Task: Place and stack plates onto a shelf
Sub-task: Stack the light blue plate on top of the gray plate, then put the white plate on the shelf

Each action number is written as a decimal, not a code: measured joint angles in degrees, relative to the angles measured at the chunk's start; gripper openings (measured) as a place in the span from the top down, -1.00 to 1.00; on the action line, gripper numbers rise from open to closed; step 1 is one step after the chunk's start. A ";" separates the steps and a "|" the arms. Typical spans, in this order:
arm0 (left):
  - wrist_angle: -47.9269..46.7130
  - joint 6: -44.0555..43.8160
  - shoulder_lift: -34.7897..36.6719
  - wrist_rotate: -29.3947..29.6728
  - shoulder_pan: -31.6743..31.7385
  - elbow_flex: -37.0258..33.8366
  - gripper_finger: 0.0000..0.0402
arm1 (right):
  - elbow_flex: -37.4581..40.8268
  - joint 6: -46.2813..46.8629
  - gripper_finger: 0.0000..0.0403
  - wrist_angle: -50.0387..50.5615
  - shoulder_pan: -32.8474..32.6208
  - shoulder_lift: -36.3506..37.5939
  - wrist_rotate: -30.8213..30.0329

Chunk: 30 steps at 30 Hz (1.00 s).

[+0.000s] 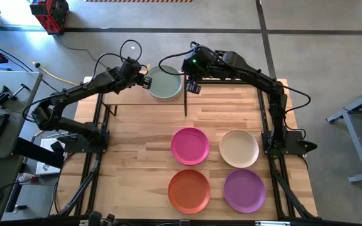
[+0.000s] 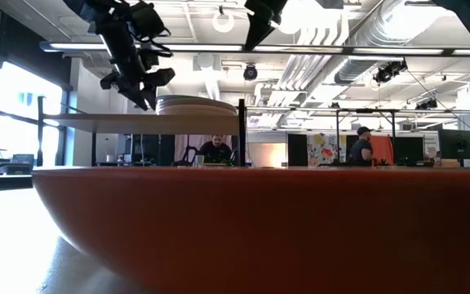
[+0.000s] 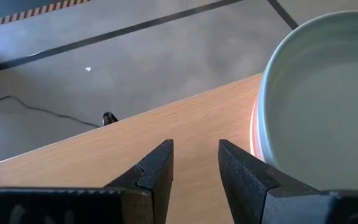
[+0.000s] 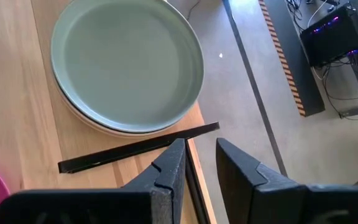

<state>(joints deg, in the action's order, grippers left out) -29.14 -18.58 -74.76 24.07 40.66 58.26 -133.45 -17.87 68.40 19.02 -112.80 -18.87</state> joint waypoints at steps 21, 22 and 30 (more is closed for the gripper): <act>0.77 1.20 -0.61 -2.38 -1.00 0.03 0.42 | 0.02 1.97 0.66 0.02 0.07 0.01 0.94; 0.76 1.21 0.23 -2.51 -1.00 0.04 0.42 | 0.02 2.64 0.66 0.19 0.09 0.01 1.25; 0.36 1.25 8.63 -16.27 -1.59 0.03 0.42 | 0.02 15.84 0.66 9.62 -0.14 0.01 13.82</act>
<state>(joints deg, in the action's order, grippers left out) -28.78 -17.33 -66.13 7.79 39.07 58.29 -133.43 -2.03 78.02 18.89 -112.79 -5.05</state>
